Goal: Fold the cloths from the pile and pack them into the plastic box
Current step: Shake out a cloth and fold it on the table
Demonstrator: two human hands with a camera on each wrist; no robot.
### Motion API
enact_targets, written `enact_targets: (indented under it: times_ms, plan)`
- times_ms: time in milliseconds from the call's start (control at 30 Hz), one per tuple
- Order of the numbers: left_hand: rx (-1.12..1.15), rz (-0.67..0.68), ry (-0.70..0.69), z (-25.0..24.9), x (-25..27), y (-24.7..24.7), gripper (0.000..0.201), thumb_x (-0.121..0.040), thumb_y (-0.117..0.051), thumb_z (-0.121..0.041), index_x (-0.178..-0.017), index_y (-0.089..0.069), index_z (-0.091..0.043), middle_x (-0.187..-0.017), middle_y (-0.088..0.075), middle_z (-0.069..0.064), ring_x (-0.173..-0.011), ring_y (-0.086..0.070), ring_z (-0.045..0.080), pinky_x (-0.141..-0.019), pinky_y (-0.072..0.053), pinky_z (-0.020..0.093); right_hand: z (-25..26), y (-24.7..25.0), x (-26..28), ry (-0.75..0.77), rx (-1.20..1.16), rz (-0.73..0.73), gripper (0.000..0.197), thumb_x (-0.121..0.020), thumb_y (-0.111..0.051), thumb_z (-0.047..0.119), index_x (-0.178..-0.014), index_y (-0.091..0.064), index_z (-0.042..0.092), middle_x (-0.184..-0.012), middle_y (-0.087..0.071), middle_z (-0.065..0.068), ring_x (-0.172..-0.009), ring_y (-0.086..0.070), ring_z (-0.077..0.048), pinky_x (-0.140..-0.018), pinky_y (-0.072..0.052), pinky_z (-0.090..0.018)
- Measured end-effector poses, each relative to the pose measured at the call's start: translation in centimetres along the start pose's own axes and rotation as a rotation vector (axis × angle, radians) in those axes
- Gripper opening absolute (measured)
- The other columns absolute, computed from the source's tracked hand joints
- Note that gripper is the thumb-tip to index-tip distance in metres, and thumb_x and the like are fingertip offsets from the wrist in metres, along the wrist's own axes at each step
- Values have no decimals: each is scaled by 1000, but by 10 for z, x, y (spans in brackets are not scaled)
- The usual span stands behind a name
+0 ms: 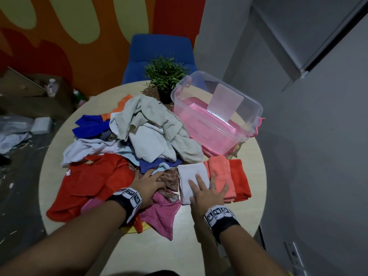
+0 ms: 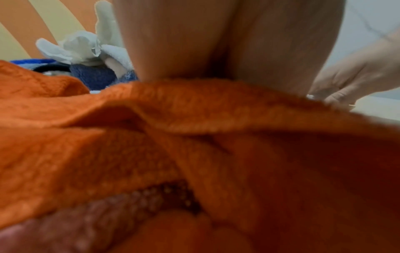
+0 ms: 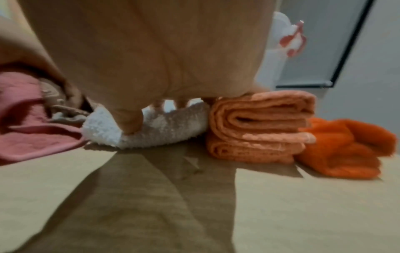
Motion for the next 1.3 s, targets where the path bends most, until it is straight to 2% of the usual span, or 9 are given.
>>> enact_targets:
  times_ms: [233, 433, 533, 633, 833, 1000, 1067, 1167, 1300]
  plan:
    - [33, 15, -4, -6, -4, -2, 52, -82, -63, -22, -129, -52, -41, -162, -9, -3, -149, -3, 32, -110, -11, 78, -40, -6, -10, -51, -67, 63, 59, -103, -25, 48, -151, 9, 53, -160, 24, 19, -146, 27, -39, -104, 6, -81]
    - [153, 0, -33, -20, -2, 7, 52, -81, -68, -39, -130, -52, -44, -160, -16, -8, -150, -4, 27, -107, -8, 79, -34, 16, -2, -21, -100, 18, 57, -100, -39, 47, -152, -15, 44, -166, 4, 11, -150, 10, -41, -108, 0, -76]
    - [241, -296, 36, -13, 16, 49, 30, -91, -54, -49, -117, -63, -38, -135, -50, -16, -136, -34, 19, -109, -21, 60, -7, 48, 5, 84, -168, -251, 40, -98, -47, 37, -137, -47, 30, -152, -36, 1, -144, -29, -32, -115, -25, -55]
    - [260, -615, 254, 32, 48, 83, 19, -90, -54, -26, -104, -65, -33, -114, -60, -13, -117, -48, 19, -93, -30, 43, 25, 60, 5, 193, -393, -319, 26, -96, -51, 31, -115, -63, 20, -115, -64, -3, -110, -58, -24, -92, -47, -36]
    - [352, -326, 810, 154, 86, 28, 54, -90, -53, -19, -141, -43, -32, -150, -41, 7, -140, -31, 34, -109, -21, 67, 94, 63, 14, 357, -450, -213, 21, -93, -52, 30, -105, -65, 18, -102, -69, -9, -98, -61, -30, -80, -49, -37]
    - [464, -568, 515, 168, 99, 49, 30, -89, -47, -25, -89, -74, -11, -96, -71, 15, -93, -65, 31, -78, -46, 36, 125, 82, 25, 428, -491, -251, 23, -94, -53, 33, -110, -68, 23, -107, -70, -2, -102, -60, -22, -86, -47, -31]
    - [487, -649, 432, 164, 101, 62, 23, -93, -54, -22, -93, -75, -13, -98, -72, 13, -94, -65, 33, -78, -48, 36, 132, 97, 30, 447, -520, -286, 26, -93, -53, 34, -111, -68, 22, -105, -72, -3, -100, -63, -22, -86, -49, -33]
    - [408, -475, 556, 174, 96, 37, 36, -89, -69, -31, -123, -61, -23, -124, -61, 8, -114, -59, 36, -92, -50, 42, 138, 113, 35, 442, -556, -310, 26, -92, -53, 34, -110, -68, 24, -100, -73, -1, -93, -65, -20, -84, -52, -36]
    - [479, -420, 607, 184, 96, 6, 19, -90, -68, -15, -108, -70, -9, -112, -71, 16, -105, -65, 32, -86, -47, 32, 145, 120, 47, 434, -529, -289, 30, -91, -50, 42, -113, -66, 29, -101, -72, 4, -91, -66, -15, -85, -54, -38]
Point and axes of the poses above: each hand's wrist, its own x-axis away from the middle knuckle, its own y-axis out of the back of the hand, z = x × y, the point moved 9 cm from there along -x, towards the middle knuckle
